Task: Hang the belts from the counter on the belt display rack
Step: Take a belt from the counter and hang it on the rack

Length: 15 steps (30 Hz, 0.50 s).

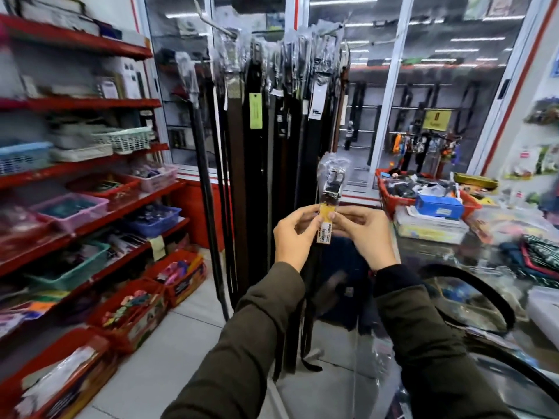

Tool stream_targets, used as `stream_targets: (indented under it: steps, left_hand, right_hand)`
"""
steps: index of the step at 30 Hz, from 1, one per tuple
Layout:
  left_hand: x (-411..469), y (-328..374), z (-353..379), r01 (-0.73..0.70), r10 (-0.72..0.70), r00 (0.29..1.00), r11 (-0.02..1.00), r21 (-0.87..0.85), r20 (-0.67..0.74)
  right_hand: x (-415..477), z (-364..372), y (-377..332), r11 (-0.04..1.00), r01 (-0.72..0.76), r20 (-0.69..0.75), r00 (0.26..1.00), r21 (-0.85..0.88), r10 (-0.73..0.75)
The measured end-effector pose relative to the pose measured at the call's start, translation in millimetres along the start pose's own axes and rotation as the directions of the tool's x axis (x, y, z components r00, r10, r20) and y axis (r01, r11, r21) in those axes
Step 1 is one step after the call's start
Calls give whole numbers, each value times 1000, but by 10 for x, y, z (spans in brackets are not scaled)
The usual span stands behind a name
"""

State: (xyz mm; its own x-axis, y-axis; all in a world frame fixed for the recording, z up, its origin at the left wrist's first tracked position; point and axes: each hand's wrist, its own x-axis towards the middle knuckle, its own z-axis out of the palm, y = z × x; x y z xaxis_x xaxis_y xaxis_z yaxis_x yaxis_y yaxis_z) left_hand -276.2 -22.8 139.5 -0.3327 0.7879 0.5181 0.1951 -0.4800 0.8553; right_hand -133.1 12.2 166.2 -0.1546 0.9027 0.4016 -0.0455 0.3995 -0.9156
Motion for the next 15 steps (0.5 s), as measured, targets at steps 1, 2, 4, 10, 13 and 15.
stream_targets:
  steps: [1,2,4,10,13,15]
  left_hand:
    - [49,39,-42,7,-7,1000,1000,-15,-21]
    - [106,69,-86,17,-18,999,1000,-26,-39]
    - [238,133,-193,23,-27,998,998,-59,-63]
    - [569,390,-563,6,-28,991,986,-166,-133]
    - [760,593,-783,-24,-14,986,975,-223,-166]
    - [895,755,-912,-47,-4,983,961,-274,-183]
  right_hand:
    - [21,52,-41,1000,26,35,999,-9,-26]
    - [43,108,-71,999,42,67,997,-8,-42]
    - [100,245,-147,999,44,100,994,32,-47]
    - [434,692,-476,990,60,160,984,128,-80]
    - [625,957,-692,983,120,178,973,138,-144]
    - [751,1119,-856,977,157,168,969,145,-181]
